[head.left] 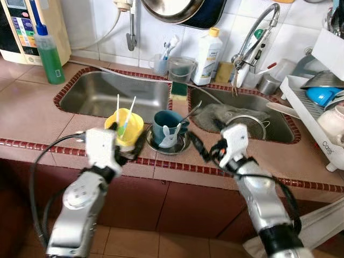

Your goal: Kitchen organization

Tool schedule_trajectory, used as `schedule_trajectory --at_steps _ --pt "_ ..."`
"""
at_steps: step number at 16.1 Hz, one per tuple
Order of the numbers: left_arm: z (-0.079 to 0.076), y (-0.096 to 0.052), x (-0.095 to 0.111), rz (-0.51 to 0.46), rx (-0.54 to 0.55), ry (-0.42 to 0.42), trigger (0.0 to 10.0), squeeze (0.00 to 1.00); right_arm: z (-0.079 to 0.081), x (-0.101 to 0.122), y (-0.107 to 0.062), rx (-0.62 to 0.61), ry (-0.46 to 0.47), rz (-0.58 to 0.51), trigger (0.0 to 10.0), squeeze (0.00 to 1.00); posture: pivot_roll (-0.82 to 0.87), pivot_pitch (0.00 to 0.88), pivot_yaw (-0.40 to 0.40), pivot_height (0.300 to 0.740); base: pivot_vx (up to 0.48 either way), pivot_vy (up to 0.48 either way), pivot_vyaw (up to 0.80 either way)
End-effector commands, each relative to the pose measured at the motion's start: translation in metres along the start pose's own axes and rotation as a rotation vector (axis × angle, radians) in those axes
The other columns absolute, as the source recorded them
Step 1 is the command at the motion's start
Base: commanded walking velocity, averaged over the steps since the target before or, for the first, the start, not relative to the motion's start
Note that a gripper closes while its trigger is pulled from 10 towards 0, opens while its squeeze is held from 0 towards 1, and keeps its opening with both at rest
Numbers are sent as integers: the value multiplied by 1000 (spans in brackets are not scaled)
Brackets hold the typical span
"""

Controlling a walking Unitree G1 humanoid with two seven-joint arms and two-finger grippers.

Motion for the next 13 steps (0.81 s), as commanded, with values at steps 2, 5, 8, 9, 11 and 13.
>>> schedule_trajectory --at_steps 2,5,8,9,11,13 --pt "-11 7 10 -28 -28 -23 10000 0 -7 9 4 12 15 -29 10000 0 40 0 -108 732 0 0 0" --pt "-21 10 13 -37 -56 -22 10000 0 -12 19 14 -6 105 -84 10000 0 40 0 -105 732 0 0 0" --pt "-25 11 14 -35 -85 8 10000 0 -20 24 23 -54 225 -122 10000 0 42 0 -105 732 0 0 0" --pt "-26 11 15 -35 -94 13 10000 0 -22 24 26 -66 256 -128 10000 0 42 0 -105 732 0 0 0" --pt "-33 10 16 -30 -136 53 10000 0 -23 21 36 -90 374 -128 10000 0 55 0 -107 732 0 0 0" --pt "-34 9 16 -32 -142 68 10000 0 -20 18 39 -89 404 -120 10000 0 58 0 -108 732 0 0 0"
Point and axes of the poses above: a point about 5 cm out from each wrist's last joint towards the gripper, its own y axis pointing out of the wrist towards the gripper, its own x axis along the axis of the wrist's last joint, z = x × y, the point moved 1 cm from there along y, pointing out of the wrist towards the gripper, and after that the axes turned 12 degrees about y, right-handed, at the moved point
